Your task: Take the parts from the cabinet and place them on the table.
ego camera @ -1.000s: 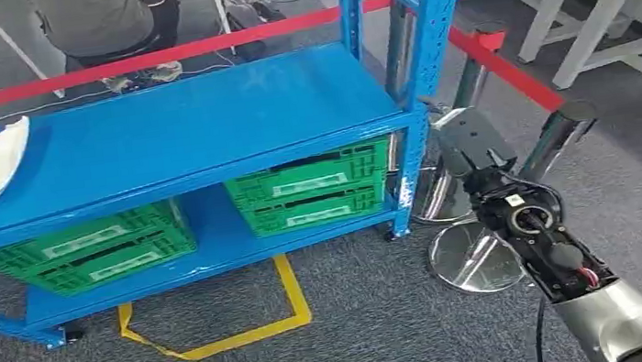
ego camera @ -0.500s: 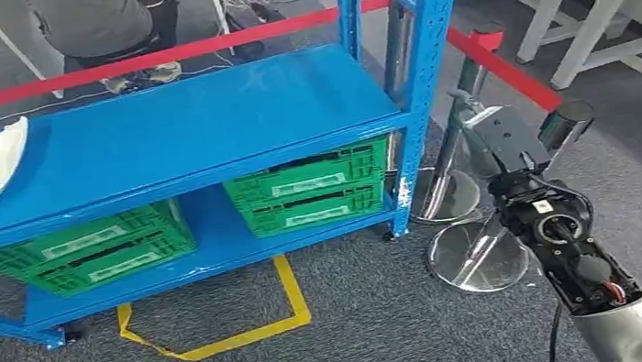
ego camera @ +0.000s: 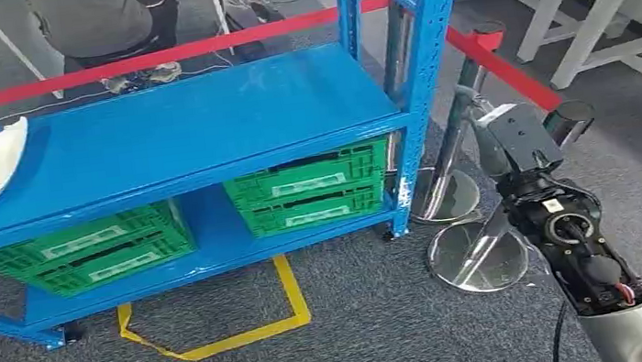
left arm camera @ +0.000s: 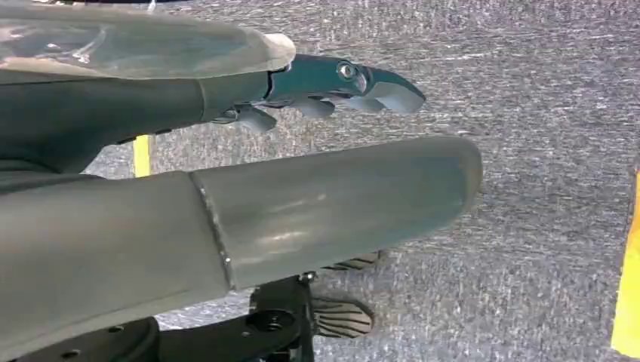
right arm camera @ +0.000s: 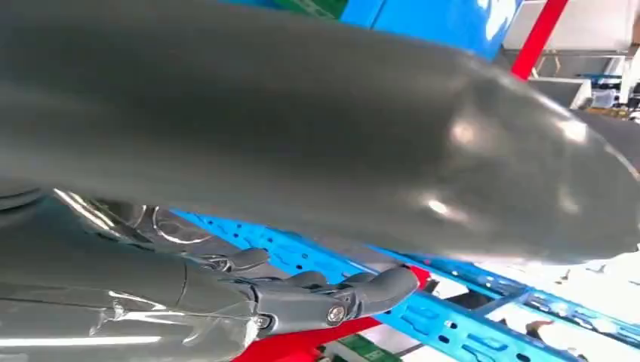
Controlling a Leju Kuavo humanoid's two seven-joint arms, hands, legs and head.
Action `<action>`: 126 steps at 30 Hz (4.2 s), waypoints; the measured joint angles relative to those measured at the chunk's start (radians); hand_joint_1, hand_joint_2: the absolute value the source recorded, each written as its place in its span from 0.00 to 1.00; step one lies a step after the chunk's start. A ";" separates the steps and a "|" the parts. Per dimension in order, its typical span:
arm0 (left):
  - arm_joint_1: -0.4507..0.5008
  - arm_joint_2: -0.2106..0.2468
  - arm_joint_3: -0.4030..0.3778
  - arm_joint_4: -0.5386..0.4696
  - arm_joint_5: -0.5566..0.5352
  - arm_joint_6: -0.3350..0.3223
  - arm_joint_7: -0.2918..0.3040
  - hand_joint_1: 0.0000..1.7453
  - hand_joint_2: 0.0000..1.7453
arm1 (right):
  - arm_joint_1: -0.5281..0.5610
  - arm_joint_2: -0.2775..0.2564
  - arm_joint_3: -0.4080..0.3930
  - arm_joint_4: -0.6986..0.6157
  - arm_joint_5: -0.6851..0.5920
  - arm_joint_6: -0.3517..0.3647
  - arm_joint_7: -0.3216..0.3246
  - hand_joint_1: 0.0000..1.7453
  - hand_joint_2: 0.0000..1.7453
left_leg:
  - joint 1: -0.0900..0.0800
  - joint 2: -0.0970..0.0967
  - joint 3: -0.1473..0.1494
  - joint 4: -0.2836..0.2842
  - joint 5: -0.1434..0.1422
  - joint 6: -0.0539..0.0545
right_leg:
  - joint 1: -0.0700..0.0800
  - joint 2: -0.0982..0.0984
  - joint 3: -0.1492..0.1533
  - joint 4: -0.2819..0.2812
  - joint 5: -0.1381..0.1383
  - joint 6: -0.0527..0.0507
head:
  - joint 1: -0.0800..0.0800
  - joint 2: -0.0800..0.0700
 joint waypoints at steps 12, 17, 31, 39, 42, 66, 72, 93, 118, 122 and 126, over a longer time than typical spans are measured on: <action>0.001 0.000 0.000 0.000 0.003 -0.007 -0.003 0.00 0.00 | 0.002 0.000 -0.007 -0.006 -0.020 0.032 -0.023 0.00 0.00 | 0.000 0.000 0.000 0.000 0.000 0.000 | 0.000 0.000 0.000 0.000 0.000 0.000 | 0.000 0.000; 0.001 0.000 0.000 0.000 0.003 -0.007 -0.003 0.00 0.00 | 0.002 0.000 -0.006 -0.006 -0.021 0.034 -0.026 0.00 0.00 | 0.000 0.000 0.000 0.000 0.000 0.000 | 0.000 0.000 0.000 0.000 0.000 0.000 | 0.000 0.000; 0.000 0.000 0.000 0.000 -0.002 -0.005 0.002 0.00 0.00 | 0.002 0.000 -0.006 -0.006 -0.024 0.036 -0.029 0.00 0.00 | 0.000 0.000 0.000 0.000 0.000 0.000 | 0.000 0.000 0.000 0.000 0.000 0.000 | 0.000 0.000; 0.000 0.000 0.000 0.000 -0.013 0.008 0.000 0.00 0.00 | 0.009 0.000 -0.006 -0.006 -0.012 0.012 -0.030 0.00 0.00 | 0.000 0.000 0.000 0.000 0.000 0.000 | 0.000 0.000 0.000 0.000 0.000 0.000 | 0.000 0.000; 0.000 0.000 0.000 0.000 -0.013 0.010 0.000 0.00 0.00 | 0.011 0.000 -0.006 -0.006 -0.011 0.010 -0.030 0.00 0.00 | 0.000 0.000 0.000 0.000 0.000 0.000 | 0.000 0.000 0.000 0.000 0.000 0.000 | 0.000 0.000; 0.000 0.000 0.000 0.000 -0.018 0.027 -0.006 0.00 0.00 | 0.021 0.000 -0.005 -0.006 0.003 -0.011 -0.050 0.00 0.00 | 0.000 0.000 0.000 0.000 0.000 0.000 | 0.000 0.000 0.000 0.000 0.000 0.000 | 0.000 0.000; 0.000 0.000 0.000 0.000 -0.022 0.027 -0.006 0.00 0.00 | 0.021 0.000 -0.005 -0.007 -0.008 -0.017 -0.046 0.00 0.00 | 0.000 0.000 0.000 0.000 0.000 0.000 | 0.000 0.000 0.000 0.000 0.000 0.000 | 0.000 0.000; -0.007 -0.003 0.000 0.000 -0.028 0.038 -0.003 0.00 0.00 | 0.031 0.000 -0.005 -0.008 -0.008 -0.019 -0.065 0.00 0.00 | 0.000 0.000 0.000 0.000 0.000 0.000 | 0.000 0.000 0.000 0.000 0.000 0.000 | 0.000 0.000; -0.007 -0.003 0.000 0.000 -0.027 0.038 -0.003 0.00 0.00 | 0.031 0.000 0.000 -0.008 -0.007 -0.016 -0.065 0.00 0.00 | 0.000 0.000 -0.001 0.000 0.000 0.000 | 0.000 0.000 0.000 0.000 0.000 0.000 | 0.000 0.000; -0.007 -0.003 0.000 0.000 -0.027 0.038 -0.003 0.00 0.00 | 0.031 0.000 0.000 -0.008 -0.007 -0.016 -0.065 0.00 0.00 | 0.000 0.000 -0.001 0.000 0.000 0.000 | 0.000 0.000 0.000 0.000 0.000 0.000 | 0.000 0.000; -0.007 -0.003 0.000 0.000 -0.027 0.038 -0.003 0.00 0.00 | 0.031 0.000 0.000 -0.008 -0.007 -0.016 -0.065 0.00 0.00 | 0.000 0.000 -0.001 0.000 0.000 0.000 | 0.000 0.000 0.000 0.000 0.000 0.000 | 0.000 0.000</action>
